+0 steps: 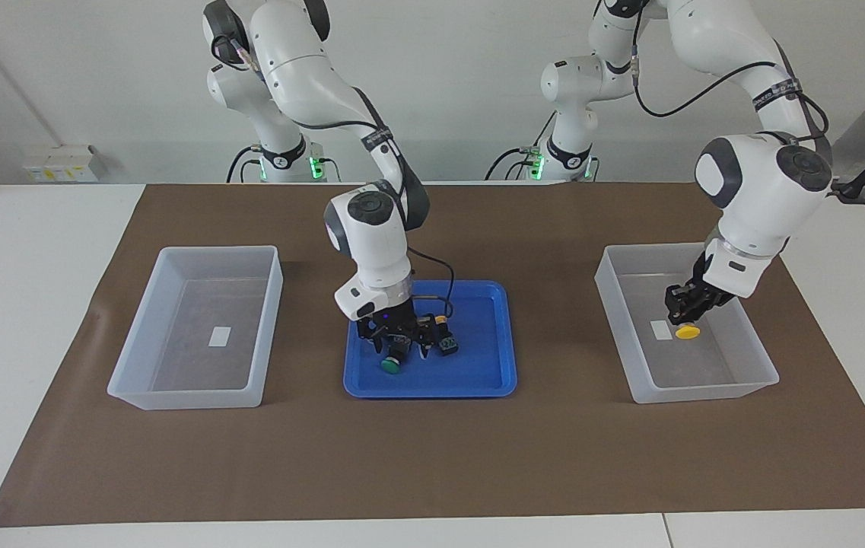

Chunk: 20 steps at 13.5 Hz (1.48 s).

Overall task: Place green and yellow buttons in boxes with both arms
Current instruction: 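Release the yellow button in the bin while the right gripper grasps a green button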

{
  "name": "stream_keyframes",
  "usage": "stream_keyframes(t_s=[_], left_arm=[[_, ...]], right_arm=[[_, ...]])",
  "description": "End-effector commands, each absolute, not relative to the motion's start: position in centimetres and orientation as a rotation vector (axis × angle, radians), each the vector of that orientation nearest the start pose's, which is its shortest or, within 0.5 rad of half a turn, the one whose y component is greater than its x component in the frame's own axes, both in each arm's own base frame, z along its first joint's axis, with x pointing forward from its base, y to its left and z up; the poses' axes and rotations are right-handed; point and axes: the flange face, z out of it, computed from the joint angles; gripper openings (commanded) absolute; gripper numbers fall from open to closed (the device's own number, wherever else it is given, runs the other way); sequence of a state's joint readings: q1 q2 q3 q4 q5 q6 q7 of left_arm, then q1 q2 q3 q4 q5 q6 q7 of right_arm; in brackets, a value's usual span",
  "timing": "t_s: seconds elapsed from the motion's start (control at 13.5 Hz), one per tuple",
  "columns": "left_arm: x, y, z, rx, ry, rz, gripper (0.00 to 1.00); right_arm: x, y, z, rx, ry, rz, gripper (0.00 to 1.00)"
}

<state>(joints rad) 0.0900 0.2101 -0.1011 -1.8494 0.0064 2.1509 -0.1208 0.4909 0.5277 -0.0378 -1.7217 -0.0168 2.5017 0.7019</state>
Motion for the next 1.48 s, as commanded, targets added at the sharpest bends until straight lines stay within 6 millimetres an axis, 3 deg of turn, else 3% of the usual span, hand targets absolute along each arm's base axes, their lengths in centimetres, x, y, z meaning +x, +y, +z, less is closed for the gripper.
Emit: stream_keyframes(t_s=[0.0,0.3,0.37,0.52,0.59,0.67,0.74,0.81,0.96,1.11,1.26,1.41], left_arm=[[59.6,-0.2,39.3,-3.162,-0.158,-0.186,0.0],[59.7,-0.1,35.9,-3.165,-0.12,-0.206,0.0],[59.8,-0.1,34.9,-3.166,-0.118,-0.207,0.0],[60.1,-0.4,32.8,-3.169,-0.114,-0.204,0.0],[60.2,-0.7,32.2,-3.171,-0.105,-0.209,0.03],[60.2,-0.6,32.3,-3.171,-0.107,-0.205,0.28],[60.4,-0.7,32.5,-3.171,-0.103,-0.207,0.7],[60.5,-0.6,32.6,-3.17,-0.101,-0.207,0.92],[61.9,-0.1,34.8,-3.168,-0.059,-0.169,0.96],[63.7,0.7,38.6,-3.17,-0.013,-0.098,0.97],[65.0,1.5,42.7,-3.176,-0.03,-0.096,0.98],[65.3,-0.4,45.7,-3.193,-0.004,-0.044,1.0]], right_arm=[[61.7,29.7,30.3,-3.017,0.319,-0.366,1.0],[61.9,29.5,30.2,-3.006,0.324,-0.383,1.0],[61.7,29.6,30.1,-3.012,0.322,-0.373,0.87],[61.4,29.4,29.7,-3.02,0.323,-0.358,0.49],[61.4,29.3,29.7,-3.022,0.324,-0.355,0.35],[61.4,29.4,29.7,-3.026,0.329,-0.347,0.04],[61.4,29.2,30.1,-3.03,0.342,-0.338,0.0],[61.3,29.0,31.3,-3.029,0.347,-0.338,0.0],[61.4,27.6,34.6,-3.034,0.369,-0.332,0.0],[61.3,25.1,39.8,-3.025,0.41,-0.338,0.0],[61.2,21.2,44.5,-3.032,0.407,-0.343,0.0],[61.4,16.5,47.4,-3.053,0.361,-0.357,0.0]])
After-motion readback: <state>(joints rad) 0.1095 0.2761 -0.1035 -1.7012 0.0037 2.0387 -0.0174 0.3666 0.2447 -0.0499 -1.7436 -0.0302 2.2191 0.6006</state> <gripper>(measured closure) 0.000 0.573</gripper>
